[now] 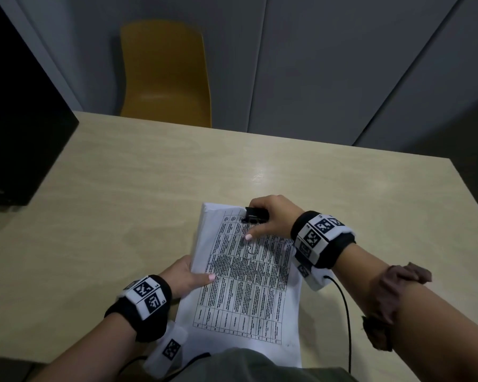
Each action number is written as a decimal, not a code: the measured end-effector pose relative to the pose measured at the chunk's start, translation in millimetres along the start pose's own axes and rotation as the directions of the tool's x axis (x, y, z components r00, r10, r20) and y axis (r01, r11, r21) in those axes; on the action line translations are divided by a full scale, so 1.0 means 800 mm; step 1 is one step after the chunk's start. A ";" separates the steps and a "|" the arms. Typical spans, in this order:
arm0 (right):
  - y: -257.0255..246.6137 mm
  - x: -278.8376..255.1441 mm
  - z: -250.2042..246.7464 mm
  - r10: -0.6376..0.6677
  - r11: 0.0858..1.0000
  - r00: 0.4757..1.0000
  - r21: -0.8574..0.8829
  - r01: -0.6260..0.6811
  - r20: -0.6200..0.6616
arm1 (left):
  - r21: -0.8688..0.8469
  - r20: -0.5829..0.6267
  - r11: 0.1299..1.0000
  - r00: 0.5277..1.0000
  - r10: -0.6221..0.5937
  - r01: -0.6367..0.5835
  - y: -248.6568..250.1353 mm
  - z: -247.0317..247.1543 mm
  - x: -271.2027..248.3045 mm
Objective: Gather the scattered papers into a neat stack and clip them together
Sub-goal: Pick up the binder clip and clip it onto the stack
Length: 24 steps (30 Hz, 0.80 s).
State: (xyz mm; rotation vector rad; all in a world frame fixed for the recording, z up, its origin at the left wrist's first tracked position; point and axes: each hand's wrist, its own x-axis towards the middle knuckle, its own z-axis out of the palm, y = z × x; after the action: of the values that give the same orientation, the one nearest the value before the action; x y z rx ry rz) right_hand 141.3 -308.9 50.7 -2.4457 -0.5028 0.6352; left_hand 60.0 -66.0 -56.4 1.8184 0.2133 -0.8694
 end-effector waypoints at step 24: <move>0.026 0.018 0.021 -0.037 0.999 0.988 0.020 0.041 -0.153 | -0.032 -0.063 0.999 0.997 0.036 -0.038 0.025 0.015 -0.029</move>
State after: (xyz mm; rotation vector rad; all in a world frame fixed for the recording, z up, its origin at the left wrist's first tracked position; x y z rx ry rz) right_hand 148.5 -310.6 21.2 -2.4328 -0.4777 0.4311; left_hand 48.4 -79.5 -28.8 1.8141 0.2316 -0.7791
